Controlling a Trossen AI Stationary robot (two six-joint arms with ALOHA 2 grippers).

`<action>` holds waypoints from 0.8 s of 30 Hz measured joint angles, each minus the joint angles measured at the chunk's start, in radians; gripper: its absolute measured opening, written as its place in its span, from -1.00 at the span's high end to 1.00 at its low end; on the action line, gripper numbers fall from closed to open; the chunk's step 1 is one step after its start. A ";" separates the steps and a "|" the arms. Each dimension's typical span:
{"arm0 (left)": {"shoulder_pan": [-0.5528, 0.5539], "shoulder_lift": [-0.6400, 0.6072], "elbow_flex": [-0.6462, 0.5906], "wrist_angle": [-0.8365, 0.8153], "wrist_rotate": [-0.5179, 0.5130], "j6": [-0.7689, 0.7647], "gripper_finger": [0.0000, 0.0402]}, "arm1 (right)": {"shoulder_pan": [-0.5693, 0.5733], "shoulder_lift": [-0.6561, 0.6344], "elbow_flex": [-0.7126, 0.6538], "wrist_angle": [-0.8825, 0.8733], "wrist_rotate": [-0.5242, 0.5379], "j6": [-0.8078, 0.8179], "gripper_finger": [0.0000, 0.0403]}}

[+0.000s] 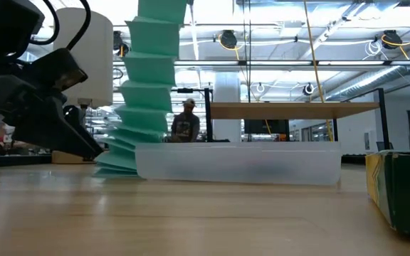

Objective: Pack school essentials
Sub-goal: Put the blue sticky notes into the purple supply box

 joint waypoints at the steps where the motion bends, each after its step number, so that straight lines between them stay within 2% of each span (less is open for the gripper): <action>1: 0.000 0.000 0.000 0.000 -0.001 0.001 -0.03 | 0.000 0.001 -0.015 0.017 0.000 0.013 1.00; 12: 0.000 0.000 -0.001 0.046 -0.005 0.048 -0.03 | -0.008 0.101 -0.172 0.220 -0.021 0.135 0.99; 16: 0.000 0.000 -0.001 0.070 -0.012 0.064 -0.03 | -0.014 0.187 -0.176 0.263 -0.077 0.181 0.99; 24: 0.000 0.000 -0.001 0.075 -0.026 0.081 -0.03 | -0.014 0.337 -0.176 0.325 -0.078 0.219 0.98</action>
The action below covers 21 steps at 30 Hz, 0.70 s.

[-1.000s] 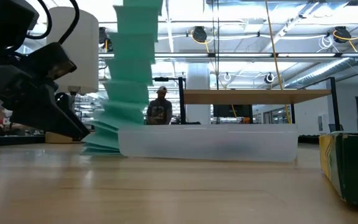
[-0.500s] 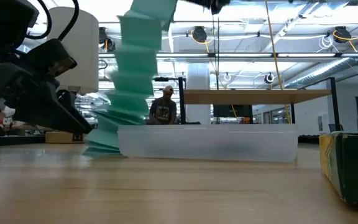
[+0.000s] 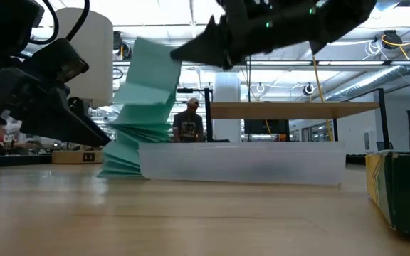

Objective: Pack school essentials
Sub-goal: Put the blue sticky notes into the purple supply box

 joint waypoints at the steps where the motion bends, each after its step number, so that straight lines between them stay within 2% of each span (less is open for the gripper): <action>1: 0.000 0.000 0.000 0.000 -0.007 0.004 -0.03 | 0.000 0.013 0.000 0.002 0.000 0.008 0.98; 12: 0.009 0.000 0.000 0.024 -0.021 0.017 -0.03 | 0.001 0.139 0.000 0.099 0.000 0.059 0.98; 18: 0.006 -0.009 0.001 0.109 -0.021 0.080 -0.03 | 0.001 0.157 0.000 0.106 0.001 0.066 0.98; 21: 0.006 -0.008 0.001 0.094 -0.021 0.090 -0.03 | 0.001 0.157 0.000 0.105 0.001 0.066 0.98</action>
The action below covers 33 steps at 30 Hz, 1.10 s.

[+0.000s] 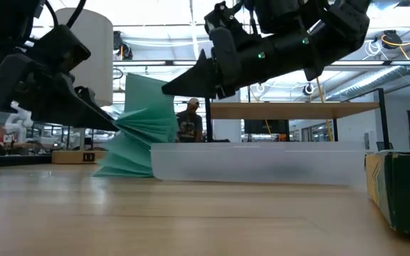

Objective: Pack school essentials
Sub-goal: Put the blue sticky notes into the purple supply box

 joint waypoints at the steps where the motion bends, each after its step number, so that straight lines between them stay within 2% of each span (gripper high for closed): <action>1: 0.000 0.000 0.000 -0.004 0.000 0.000 -0.03 | 0.000 0.000 0.000 0.000 0.000 0.001 0.97; 7: 0.000 0.000 0.000 0.014 -0.007 -0.004 -0.03 | 0.013 0.000 0.000 -0.022 0.023 0.049 0.81; 12: 0.000 0.000 0.000 0.011 -0.007 -0.012 -0.03 | 0.021 0.000 0.000 -0.034 0.048 0.071 0.49; 18: 0.001 0.000 0.000 0.004 -0.007 -0.029 -0.03 | 0.019 0.000 0.002 -0.053 0.028 0.143 0.12; 23: 0.001 0.000 0.000 0.002 -0.007 -0.034 -0.03 | 0.040 0.000 0.082 -0.222 0.035 0.171 -0.18; 27: 0.001 0.000 0.000 0.000 -0.008 -0.035 -0.03 | 0.069 0.000 0.167 -0.385 0.138 0.159 -0.44; 30: 0.001 0.000 0.000 0.000 -0.008 -0.035 -0.03 | 0.075 0.000 0.185 -0.408 0.165 0.154 -0.59; 33: 0.001 0.000 0.000 0.000 -0.008 -0.036 -0.03 | 0.074 0.012 0.185 -0.401 0.164 0.161 -0.64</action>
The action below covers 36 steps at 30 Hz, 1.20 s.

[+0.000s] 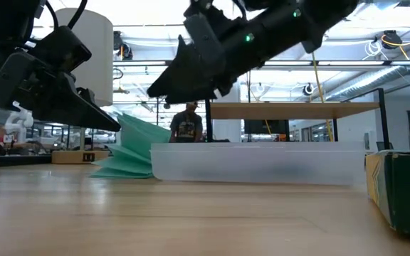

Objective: Pack school essentials
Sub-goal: Put the blue sticky notes into the purple supply box

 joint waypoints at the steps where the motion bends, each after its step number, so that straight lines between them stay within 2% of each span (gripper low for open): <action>1: 0.000 0.000 0.000 0.000 0.000 0.000 -0.03 | -0.001 0.010 0.000 0.005 0.000 -0.005 -0.64; 6: 0.000 0.000 0.000 0.001 0.000 0.000 -0.03 | 0.010 0.105 0.001 0.133 0.006 -0.036 -0.60; 9: 0.000 0.000 0.000 0.002 0.000 -0.001 -0.03 | 0.018 0.147 0.036 0.137 0.035 -0.057 -0.60; 15: 0.000 0.000 0.000 -0.009 0.013 -0.013 -0.03 | 0.019 0.210 0.115 0.099 0.020 -0.098 -0.59; 21: -0.018 0.000 0.000 -0.185 0.074 -0.159 -0.03 | 0.018 0.174 0.141 -0.057 -0.008 -0.099 -0.58; 24: -0.044 0.000 0.000 -0.238 0.081 -0.208 -0.03 | 0.018 0.160 0.152 -0.104 -0.031 -0.083 -0.50; 29: -0.072 0.000 0.000 -0.220 0.122 -0.238 -0.03 | 0.023 0.176 0.217 -0.136 -0.104 -0.094 -0.30; 33: -0.077 0.000 0.000 -0.222 0.117 -0.243 -0.03 | 0.040 0.233 0.281 -0.245 -0.003 -0.139 -0.23; 36: -0.077 0.000 0.000 -0.225 0.109 -0.243 -0.03 | 0.046 0.252 0.332 -0.285 0.055 -0.162 -0.30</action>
